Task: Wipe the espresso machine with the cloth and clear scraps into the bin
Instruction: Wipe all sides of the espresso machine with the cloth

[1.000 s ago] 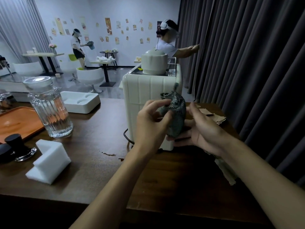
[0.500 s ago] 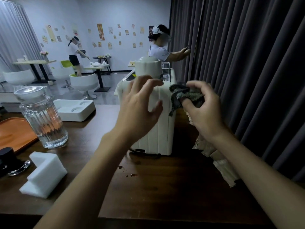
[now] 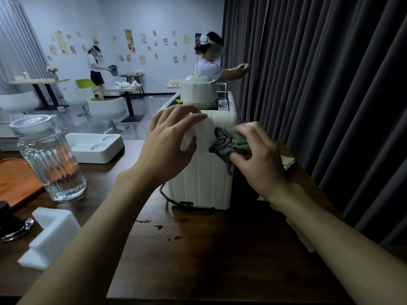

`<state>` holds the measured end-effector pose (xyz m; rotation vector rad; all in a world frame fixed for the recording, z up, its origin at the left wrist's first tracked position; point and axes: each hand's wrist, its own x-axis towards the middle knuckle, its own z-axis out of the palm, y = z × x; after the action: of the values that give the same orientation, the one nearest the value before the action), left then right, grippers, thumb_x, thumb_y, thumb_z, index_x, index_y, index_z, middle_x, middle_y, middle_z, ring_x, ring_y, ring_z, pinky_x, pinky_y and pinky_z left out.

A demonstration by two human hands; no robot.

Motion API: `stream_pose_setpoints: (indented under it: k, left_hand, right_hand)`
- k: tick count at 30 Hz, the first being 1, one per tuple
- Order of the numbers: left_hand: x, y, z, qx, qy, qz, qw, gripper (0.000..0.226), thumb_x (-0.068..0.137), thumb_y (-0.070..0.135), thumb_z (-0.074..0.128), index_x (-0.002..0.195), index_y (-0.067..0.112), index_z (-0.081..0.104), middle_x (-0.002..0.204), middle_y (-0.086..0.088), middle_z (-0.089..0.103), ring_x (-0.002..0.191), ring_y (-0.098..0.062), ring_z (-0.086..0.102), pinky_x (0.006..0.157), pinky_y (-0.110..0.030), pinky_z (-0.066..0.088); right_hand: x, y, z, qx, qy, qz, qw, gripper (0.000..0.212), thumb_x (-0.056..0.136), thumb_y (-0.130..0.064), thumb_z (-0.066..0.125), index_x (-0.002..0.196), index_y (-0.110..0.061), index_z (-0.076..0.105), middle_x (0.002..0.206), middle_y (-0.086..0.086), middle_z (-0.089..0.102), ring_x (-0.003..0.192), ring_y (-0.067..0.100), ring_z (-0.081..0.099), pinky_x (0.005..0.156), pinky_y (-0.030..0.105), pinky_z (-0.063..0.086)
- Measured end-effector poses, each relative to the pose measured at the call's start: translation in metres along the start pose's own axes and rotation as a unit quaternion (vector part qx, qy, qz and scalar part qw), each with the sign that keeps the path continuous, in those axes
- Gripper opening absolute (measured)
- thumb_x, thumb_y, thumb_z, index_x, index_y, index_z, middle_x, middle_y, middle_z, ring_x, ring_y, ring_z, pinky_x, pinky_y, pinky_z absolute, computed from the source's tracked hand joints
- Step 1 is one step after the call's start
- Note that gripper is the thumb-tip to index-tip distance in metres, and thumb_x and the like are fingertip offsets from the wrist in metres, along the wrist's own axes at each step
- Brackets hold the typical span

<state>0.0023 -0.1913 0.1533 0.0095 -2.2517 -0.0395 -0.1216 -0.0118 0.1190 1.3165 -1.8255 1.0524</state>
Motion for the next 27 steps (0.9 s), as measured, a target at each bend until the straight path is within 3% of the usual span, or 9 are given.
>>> stream_pose_setpoints:
  k: [3,5,10,14,17,19,23,27]
  left_hand:
    - [-0.010,-0.009,0.000,0.020,0.010,-0.031,0.999,0.058,0.083,0.031,0.061,0.140,0.023,0.050,0.144,-0.007,0.044,0.138,-0.031,0.034,0.112,-0.054,0.026]
    - [-0.016,-0.016,0.002,0.012,0.008,-0.042,0.999,0.064,0.082,0.033,0.064,0.143,0.023,0.046,0.147,-0.007,0.039,0.140,-0.033,0.030,0.112,-0.058,0.027]
    - [-0.022,-0.025,0.007,-0.056,0.002,-0.058,0.997,0.075,0.076,0.022,0.082,0.142,0.017,0.048,0.150,-0.008,0.036,0.142,-0.030,0.026,0.118,-0.031,0.021]
    - [-0.025,-0.034,0.008,-0.074,-0.005,-0.060,0.995,0.082,0.074,0.021,0.084,0.145,0.022,0.044,0.157,-0.009,0.023,0.144,-0.029,0.024,0.117,-0.041,0.025]
    - [-0.026,-0.045,0.012,-0.106,0.005,-0.073,0.992,0.091,0.071,0.019,0.087,0.148,0.022,0.039,0.161,-0.009,0.014,0.147,-0.027,0.018,0.116,-0.044,0.026]
    - [-0.028,-0.051,0.014,-0.150,0.007,-0.098,0.984,0.097,0.069,0.019,0.088,0.150,0.023,0.034,0.161,-0.005,0.015,0.147,-0.021,0.020,0.116,-0.040,0.027]
    - [-0.033,-0.064,0.014,-0.194,0.002,-0.084,0.977,0.102,0.071,0.016,0.087,0.153,0.016,0.026,0.159,-0.001,0.026,0.144,-0.010,0.026,0.116,-0.018,0.027]
    - [-0.034,-0.069,0.012,-0.207,-0.014,-0.059,0.976,0.100,0.074,0.017,0.084,0.154,0.015,0.023,0.160,0.001,0.023,0.148,-0.020,0.026,0.114,-0.047,0.038]
  right_hand:
    - [-0.008,0.003,0.003,-0.003,0.015,-0.009,1.000,0.040,0.075,0.003,0.074,0.114,0.001,0.065,0.113,0.014,0.053,0.108,0.011,0.049,0.095,0.020,0.046]
    - [-0.012,0.004,0.004,-0.003,0.021,-0.003,1.000,0.037,0.075,0.003,0.074,0.111,0.002,0.067,0.111,0.015,0.052,0.106,0.006,0.047,0.095,0.010,0.040]
    - [-0.006,0.003,0.005,-0.003,0.039,0.000,0.999,0.037,0.075,0.004,0.074,0.112,0.002,0.068,0.108,0.016,0.054,0.100,0.012,0.052,0.089,0.017,0.046]
    - [-0.026,0.007,0.011,-0.018,0.005,0.004,1.000,0.040,0.073,0.007,0.076,0.112,0.003,0.067,0.107,0.015,0.054,0.103,0.005,0.046,0.094,0.006,0.037]
    - [-0.018,0.000,0.009,-0.029,0.024,0.013,0.999,0.037,0.073,0.005,0.076,0.109,0.002,0.068,0.105,0.016,0.055,0.101,0.012,0.050,0.090,0.014,0.043]
    - [-0.009,-0.004,0.010,-0.045,0.041,0.010,0.998,0.036,0.073,0.004,0.075,0.109,0.002,0.068,0.105,0.017,0.055,0.101,0.015,0.052,0.088,0.018,0.045]
    - [-0.027,0.000,0.017,-0.076,0.008,0.005,0.997,0.039,0.071,0.009,0.076,0.109,0.004,0.068,0.106,0.019,0.056,0.102,0.017,0.050,0.096,0.006,0.033]
    - [-0.056,0.006,0.027,-0.079,-0.042,0.022,0.996,0.039,0.072,0.009,0.075,0.109,0.004,0.068,0.108,0.015,0.054,0.102,0.018,0.051,0.093,0.017,0.041]
